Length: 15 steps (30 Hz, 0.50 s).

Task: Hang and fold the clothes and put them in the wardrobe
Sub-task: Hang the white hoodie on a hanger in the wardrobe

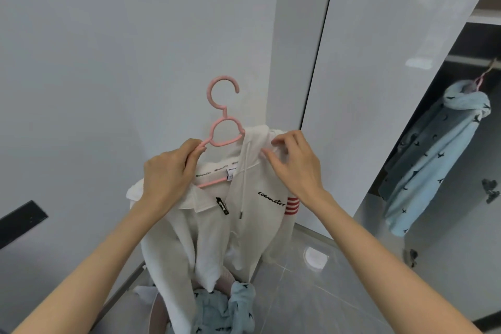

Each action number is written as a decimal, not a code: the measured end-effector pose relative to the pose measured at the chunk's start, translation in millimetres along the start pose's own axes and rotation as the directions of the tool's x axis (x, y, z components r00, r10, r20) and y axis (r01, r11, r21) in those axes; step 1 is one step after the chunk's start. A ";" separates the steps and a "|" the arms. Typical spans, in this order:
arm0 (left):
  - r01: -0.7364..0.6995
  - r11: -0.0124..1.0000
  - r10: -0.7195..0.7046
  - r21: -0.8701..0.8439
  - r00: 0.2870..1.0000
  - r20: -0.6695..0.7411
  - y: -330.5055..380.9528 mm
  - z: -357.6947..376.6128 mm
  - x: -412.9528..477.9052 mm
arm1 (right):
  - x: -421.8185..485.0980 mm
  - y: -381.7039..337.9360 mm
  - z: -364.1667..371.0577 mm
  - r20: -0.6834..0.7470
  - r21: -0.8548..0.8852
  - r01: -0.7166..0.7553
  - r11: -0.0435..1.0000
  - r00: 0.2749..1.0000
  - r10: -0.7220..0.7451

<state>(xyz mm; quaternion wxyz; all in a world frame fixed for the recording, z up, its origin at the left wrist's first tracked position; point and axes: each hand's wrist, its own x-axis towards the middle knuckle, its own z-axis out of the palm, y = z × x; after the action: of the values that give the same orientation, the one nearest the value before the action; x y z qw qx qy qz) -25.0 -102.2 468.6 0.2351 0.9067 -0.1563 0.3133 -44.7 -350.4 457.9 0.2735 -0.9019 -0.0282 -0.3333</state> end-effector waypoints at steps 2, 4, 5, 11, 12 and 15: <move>-0.005 1.000 0.005 -0.008 1.000 0.011 0.9 -2.1 -1.7 | 2.3 -8.9 5.8 -0.018 -0.048 -0.014 0.999 1.000 0.014; 0.002 1.000 -0.002 -0.014 1.000 0.008 0.6 -6.0 -2.2 | 9.4 -8.7 7.5 -0.070 -0.067 -0.031 0.997 0.997 0.026; 0.012 1.000 -0.012 -0.014 1.000 0.000 -0.2 -8.4 -1.8 | 14.4 -5.5 6.0 -0.083 -0.050 -0.049 0.998 0.996 0.045; 0.135 0.990 -0.137 -0.029 0.987 -0.082 -0.2 -11.7 0.6 | 25.9 11.7 -6.8 -0.086 0.000 0.218 0.976 0.972 -0.218; 0.149 0.988 -0.151 -0.037 0.984 -0.089 0.6 -10.5 -0.1 | 26.7 11.3 -6.9 -0.064 -0.025 0.262 0.965 0.963 -0.263; 0.153 0.986 -0.157 -0.063 0.986 -0.059 2.3 -8.0 -2.4 | 27.9 7.4 -2.7 0.094 -0.017 0.180 0.984 0.980 -0.177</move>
<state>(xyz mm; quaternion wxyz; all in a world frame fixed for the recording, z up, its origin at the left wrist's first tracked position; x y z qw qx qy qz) -31.8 -99.6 473.3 0.2899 0.8984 -0.0867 0.3182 -22.9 -361.8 473.3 0.2294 -0.9135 -0.1174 -0.3148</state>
